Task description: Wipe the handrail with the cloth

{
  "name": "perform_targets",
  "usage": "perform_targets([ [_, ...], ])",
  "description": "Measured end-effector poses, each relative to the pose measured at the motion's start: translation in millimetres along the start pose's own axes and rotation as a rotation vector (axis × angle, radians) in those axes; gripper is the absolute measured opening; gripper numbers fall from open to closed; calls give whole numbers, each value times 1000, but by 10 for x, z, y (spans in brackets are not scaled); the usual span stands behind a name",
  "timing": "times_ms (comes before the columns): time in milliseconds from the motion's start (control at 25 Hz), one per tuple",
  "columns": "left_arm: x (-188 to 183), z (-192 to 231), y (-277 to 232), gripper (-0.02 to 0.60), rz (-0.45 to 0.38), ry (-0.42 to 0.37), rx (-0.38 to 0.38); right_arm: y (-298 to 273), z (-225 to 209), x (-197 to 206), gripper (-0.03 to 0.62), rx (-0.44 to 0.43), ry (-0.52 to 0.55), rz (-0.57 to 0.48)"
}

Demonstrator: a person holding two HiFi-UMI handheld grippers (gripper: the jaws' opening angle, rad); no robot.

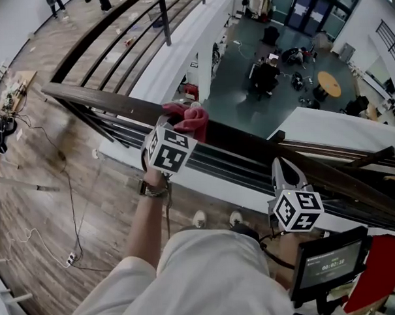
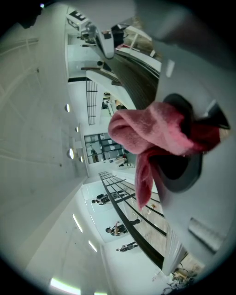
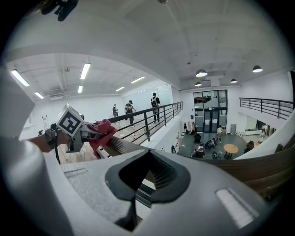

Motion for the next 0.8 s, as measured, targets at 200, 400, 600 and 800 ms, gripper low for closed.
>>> perform_targets([
  [200, 63, 221, 100, 129, 11, 1, -43, -19, 61, -23, 3, -4, 7, 2],
  [400, 357, 542, 227, 129, 13, 16, -106, -89, 235, 64, 3, 1, 17, 0],
  [600, 745, 688, 385, 127, 45, 45, -190, -41, 295, 82, 3, 16, 18, -1],
  [800, 1302, 586, 545, 126, 33, 87, -228, 52, 365, 139, 3, 23, 30, 8],
])
Point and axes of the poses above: the fingertips, and each gripper's own axes: y backward along the fingers, z to its left, x out of its underside, the point moved 6 cm from there along y, backward along the fingers
